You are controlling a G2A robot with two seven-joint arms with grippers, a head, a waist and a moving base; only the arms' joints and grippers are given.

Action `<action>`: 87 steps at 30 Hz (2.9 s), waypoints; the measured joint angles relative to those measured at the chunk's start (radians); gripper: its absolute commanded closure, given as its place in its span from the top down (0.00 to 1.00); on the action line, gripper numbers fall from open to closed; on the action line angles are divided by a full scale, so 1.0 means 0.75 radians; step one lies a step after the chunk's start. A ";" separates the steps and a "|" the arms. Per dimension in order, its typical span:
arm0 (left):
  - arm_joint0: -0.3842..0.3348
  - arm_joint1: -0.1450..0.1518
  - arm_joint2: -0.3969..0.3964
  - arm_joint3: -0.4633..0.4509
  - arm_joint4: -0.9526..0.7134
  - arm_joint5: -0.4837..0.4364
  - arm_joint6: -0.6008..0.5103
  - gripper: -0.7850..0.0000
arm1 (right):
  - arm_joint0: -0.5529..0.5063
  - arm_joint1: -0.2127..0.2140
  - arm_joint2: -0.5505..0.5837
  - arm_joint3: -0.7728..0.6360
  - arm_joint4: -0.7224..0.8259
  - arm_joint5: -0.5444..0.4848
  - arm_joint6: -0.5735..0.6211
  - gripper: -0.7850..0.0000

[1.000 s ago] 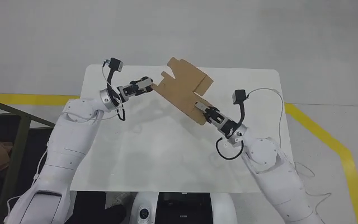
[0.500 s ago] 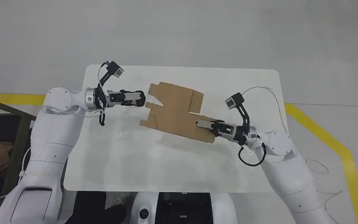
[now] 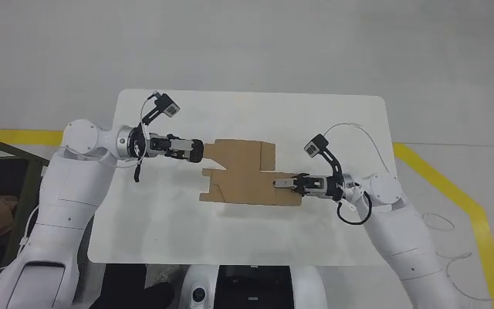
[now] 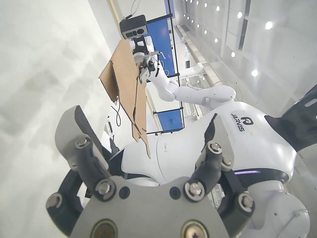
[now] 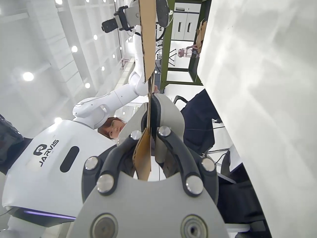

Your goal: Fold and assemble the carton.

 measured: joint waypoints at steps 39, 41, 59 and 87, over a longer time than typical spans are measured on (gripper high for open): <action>0.059 -0.017 0.108 -0.054 -0.064 0.087 0.041 1.00 | -0.017 0.034 -0.006 0.006 -0.121 -0.001 0.021 0.00; 0.057 -0.016 0.104 -0.053 -0.064 0.091 0.039 1.00 | -0.016 0.035 -0.010 0.003 -0.133 0.004 0.019 0.00; 0.019 -0.025 0.149 -0.063 -0.003 0.103 0.073 1.00 | -0.001 0.039 -0.054 -0.023 -0.131 0.011 -0.013 0.00; 0.056 -0.008 0.158 -0.062 0.086 0.236 0.067 0.38 | 0.013 0.059 -0.055 -0.039 -0.166 0.026 -0.048 0.00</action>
